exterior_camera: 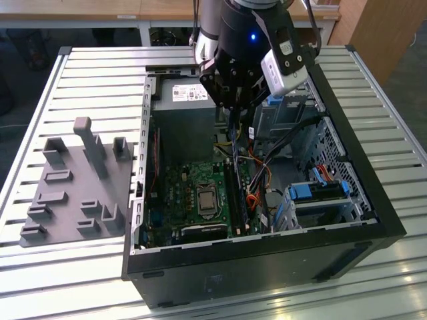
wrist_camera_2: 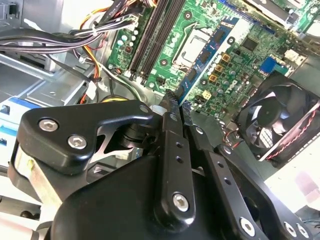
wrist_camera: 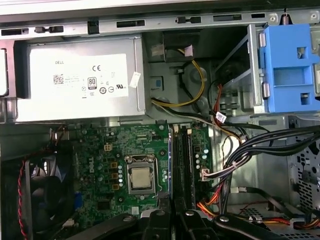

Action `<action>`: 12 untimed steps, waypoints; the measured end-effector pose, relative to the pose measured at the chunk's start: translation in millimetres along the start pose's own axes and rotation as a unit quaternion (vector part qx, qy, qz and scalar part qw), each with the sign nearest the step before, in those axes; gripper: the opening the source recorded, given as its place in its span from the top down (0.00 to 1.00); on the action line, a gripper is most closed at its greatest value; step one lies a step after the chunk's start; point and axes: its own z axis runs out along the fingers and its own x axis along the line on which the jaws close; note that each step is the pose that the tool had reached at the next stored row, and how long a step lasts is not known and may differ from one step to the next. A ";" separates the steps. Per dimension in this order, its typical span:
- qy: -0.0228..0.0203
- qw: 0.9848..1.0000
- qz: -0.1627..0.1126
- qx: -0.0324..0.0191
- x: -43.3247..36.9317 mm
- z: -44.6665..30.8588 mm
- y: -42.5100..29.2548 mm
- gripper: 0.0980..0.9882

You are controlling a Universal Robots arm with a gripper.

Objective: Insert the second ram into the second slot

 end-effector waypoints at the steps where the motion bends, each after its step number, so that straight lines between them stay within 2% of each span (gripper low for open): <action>1: 0.000 1.000 -0.001 0.000 -0.4 0.5 0.1 0.96; 4: 0.000 1.000 -0.005 0.000 -0.9 2.4 0.6 0.96; 12: 0.002 0.999 -0.046 0.001 -2.5 5.8 0.6 0.96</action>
